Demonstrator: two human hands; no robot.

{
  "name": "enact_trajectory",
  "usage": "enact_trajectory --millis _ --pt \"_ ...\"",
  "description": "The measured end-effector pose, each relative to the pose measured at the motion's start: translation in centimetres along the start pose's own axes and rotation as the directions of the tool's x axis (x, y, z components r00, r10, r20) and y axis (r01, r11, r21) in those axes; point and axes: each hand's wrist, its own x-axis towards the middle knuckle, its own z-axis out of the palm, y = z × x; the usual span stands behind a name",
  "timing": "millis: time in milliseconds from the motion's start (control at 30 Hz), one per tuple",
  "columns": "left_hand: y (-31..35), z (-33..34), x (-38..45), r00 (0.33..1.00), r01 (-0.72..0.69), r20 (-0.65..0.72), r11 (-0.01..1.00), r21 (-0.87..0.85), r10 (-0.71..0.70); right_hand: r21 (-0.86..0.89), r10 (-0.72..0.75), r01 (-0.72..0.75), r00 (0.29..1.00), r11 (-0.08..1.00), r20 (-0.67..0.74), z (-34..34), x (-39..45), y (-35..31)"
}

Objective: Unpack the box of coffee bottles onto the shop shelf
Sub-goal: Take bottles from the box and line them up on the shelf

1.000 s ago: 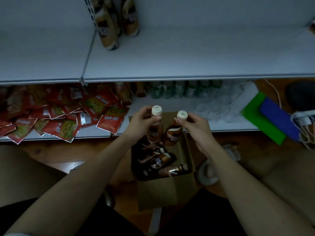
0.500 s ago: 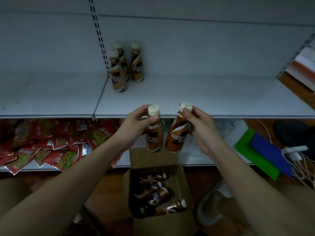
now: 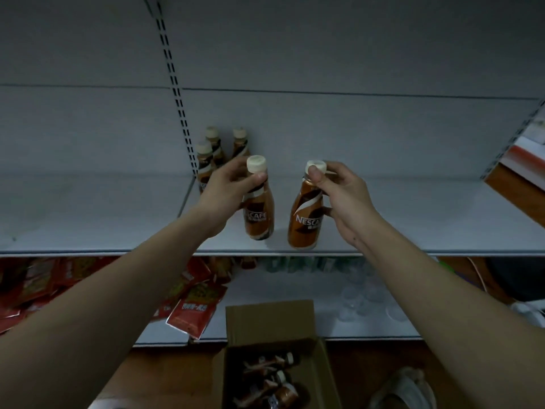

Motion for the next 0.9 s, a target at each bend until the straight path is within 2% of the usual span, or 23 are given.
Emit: enact_trajectory --millis 233,367,500,567,733,900 --pt "1.2 -1.0 4.8 0.995 -0.079 -0.038 0.945 0.319 0.096 -0.045 -0.016 0.016 1.0 0.999 0.013 2.6 5.6 -0.8" --pt "1.0 -1.5 7.1 0.984 -0.094 -0.077 0.83 0.55 0.163 -0.061 0.001 0.0 1.0 0.998 0.024 4.2 8.8 -0.6" --pt "0.3 -1.9 8.9 0.987 -0.104 -0.015 0.72 0.686 0.158 -0.059 0.012 -0.01 0.999 0.998 0.033 5.8 11.7 -0.1" --pt "0.0 -2.2 9.7 0.99 -0.097 -0.001 0.67 0.736 0.144 -0.078 0.006 -0.002 0.999 0.997 0.042 6.4 12.9 0.3" --pt "-0.2 -3.3 11.0 0.989 -0.06 -0.034 0.598 0.799 0.144 -0.127 -0.023 0.031 0.998 0.991 0.061 7.7 16.1 1.8" --pt "-0.2 -3.9 12.2 0.988 -0.075 -0.011 0.544 0.836 0.154 -0.175 -0.044 0.056 0.996 0.983 0.072 9.0 18.5 3.1"
